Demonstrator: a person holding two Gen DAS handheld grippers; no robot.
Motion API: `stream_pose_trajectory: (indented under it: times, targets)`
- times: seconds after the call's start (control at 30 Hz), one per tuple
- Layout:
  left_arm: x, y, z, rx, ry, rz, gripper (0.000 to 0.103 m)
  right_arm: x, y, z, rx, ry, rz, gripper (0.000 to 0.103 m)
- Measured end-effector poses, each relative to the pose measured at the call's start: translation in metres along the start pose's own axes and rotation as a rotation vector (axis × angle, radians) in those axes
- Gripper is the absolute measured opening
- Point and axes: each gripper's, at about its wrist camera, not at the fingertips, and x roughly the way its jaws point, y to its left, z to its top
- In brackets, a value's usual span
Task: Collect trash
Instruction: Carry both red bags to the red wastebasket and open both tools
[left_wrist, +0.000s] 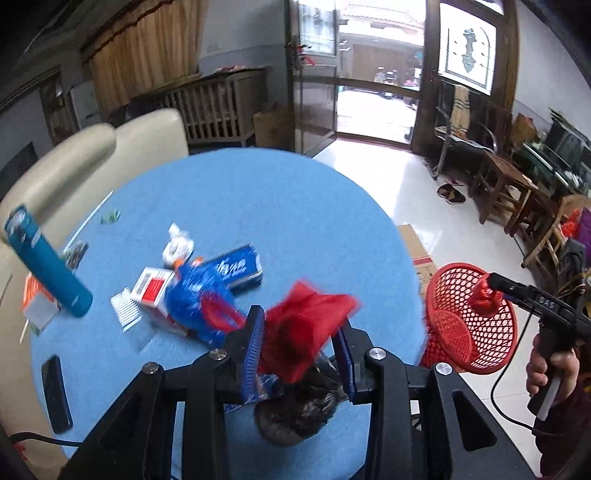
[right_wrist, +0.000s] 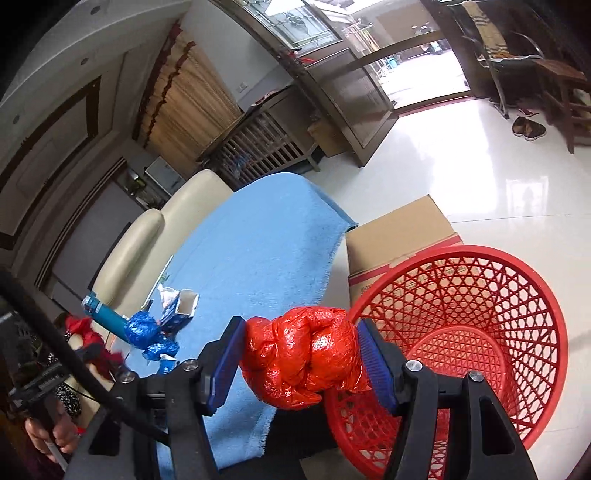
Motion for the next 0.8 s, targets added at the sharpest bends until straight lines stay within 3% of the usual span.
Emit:
stream_pose_trajectory:
  times: [0.1,0.23,0.37,0.47,0.5,0.57,0.67,0.8]
  targets:
    - [0.002,-0.025,0.007,0.077,-0.021,-0.024,0.037,-0.004,-0.010,0.003,0.024,-0.015,-0.007,0.065]
    - [0.012,-0.045,0.010,0.156,-0.049,0.016,0.037,-0.013,-0.022,0.003,0.053,-0.030,-0.018,0.065]
    - [0.040,-0.026,0.008,0.080,0.031,0.020,0.032,-0.020,-0.033,0.004,0.068,-0.042,-0.025,0.065]
    - [0.051,-0.019,0.010,0.047,0.076,0.012,0.033,-0.021,-0.042,0.005,0.093,-0.044,-0.023,0.065]
    - [0.053,-0.021,0.012,0.046,0.081,0.018,0.037,-0.021,-0.045,0.004,0.102,-0.043,-0.023,0.065]
    - [0.060,-0.026,0.022,0.078,0.079,0.042,0.071,-0.020,-0.048,0.004,0.112,-0.039,-0.021,0.065]
    - [0.075,-0.039,0.038,0.163,0.089,0.079,0.074,-0.018,-0.054,0.003,0.125,-0.035,-0.017,0.065]
    - [0.115,-0.051,0.047,0.233,0.201,0.067,0.075,-0.022,-0.057,0.004,0.140,-0.042,-0.023,0.065]
